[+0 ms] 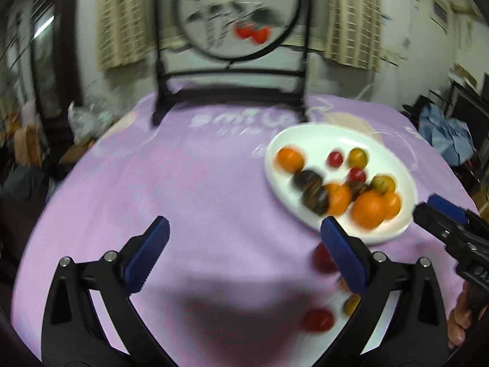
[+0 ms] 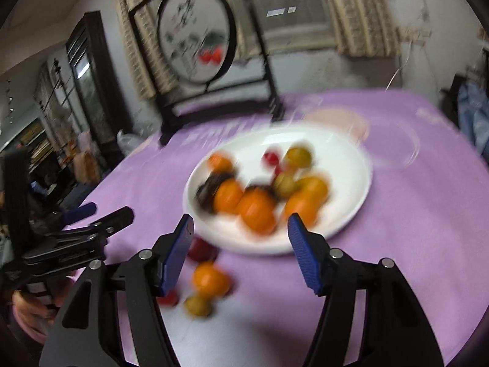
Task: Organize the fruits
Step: 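Move both open tools back toward the remaining fruits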
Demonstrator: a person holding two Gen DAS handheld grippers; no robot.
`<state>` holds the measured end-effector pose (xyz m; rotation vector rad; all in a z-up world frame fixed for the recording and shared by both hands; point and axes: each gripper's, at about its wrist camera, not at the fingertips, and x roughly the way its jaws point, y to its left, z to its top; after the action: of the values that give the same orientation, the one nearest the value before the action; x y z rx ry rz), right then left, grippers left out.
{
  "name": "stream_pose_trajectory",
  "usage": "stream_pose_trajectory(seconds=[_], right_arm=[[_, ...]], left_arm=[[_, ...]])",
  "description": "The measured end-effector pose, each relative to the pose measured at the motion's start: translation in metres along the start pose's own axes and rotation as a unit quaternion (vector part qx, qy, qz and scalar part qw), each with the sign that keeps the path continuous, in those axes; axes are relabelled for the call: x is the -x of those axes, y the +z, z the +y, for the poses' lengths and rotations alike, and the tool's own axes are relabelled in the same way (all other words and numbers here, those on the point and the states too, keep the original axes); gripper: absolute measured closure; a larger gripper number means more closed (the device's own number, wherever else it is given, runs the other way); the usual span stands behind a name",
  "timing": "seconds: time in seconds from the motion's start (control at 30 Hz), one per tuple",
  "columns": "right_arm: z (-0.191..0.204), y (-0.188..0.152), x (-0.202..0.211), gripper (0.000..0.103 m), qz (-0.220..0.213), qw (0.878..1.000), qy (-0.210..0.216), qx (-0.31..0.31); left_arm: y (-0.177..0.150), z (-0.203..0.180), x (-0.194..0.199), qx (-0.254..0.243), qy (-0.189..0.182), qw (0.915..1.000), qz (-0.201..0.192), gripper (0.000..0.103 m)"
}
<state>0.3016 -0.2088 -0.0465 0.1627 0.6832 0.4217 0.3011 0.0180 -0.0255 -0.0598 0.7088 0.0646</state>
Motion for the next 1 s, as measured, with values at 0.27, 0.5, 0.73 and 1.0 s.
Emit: stream_pose_trajectory(seconds=[0.27, 0.5, 0.73, 1.0], right_arm=[[0.033, -0.036, -0.009, 0.039, 0.074, 0.997, -0.002, 0.028], [0.036, -0.045, -0.02, 0.039, 0.103, 0.994, -0.013, 0.038], [0.041, -0.051, -0.03, 0.053, 0.12, 0.991, -0.003, 0.054], [0.041, -0.051, -0.035, 0.058, 0.12, 0.991, -0.007, 0.054]], left_arm=[[-0.019, 0.029, 0.015, 0.039, 0.019, 0.999, 0.007, 0.002], [-0.021, 0.023, 0.013, 0.026, 0.014, 0.9994, 0.018, 0.002], [-0.021, 0.024, 0.011, 0.028, 0.012, 0.9993, 0.022, 0.002], [-0.02, 0.022, 0.011, 0.029, 0.006, 0.9993, 0.024, 0.002]])
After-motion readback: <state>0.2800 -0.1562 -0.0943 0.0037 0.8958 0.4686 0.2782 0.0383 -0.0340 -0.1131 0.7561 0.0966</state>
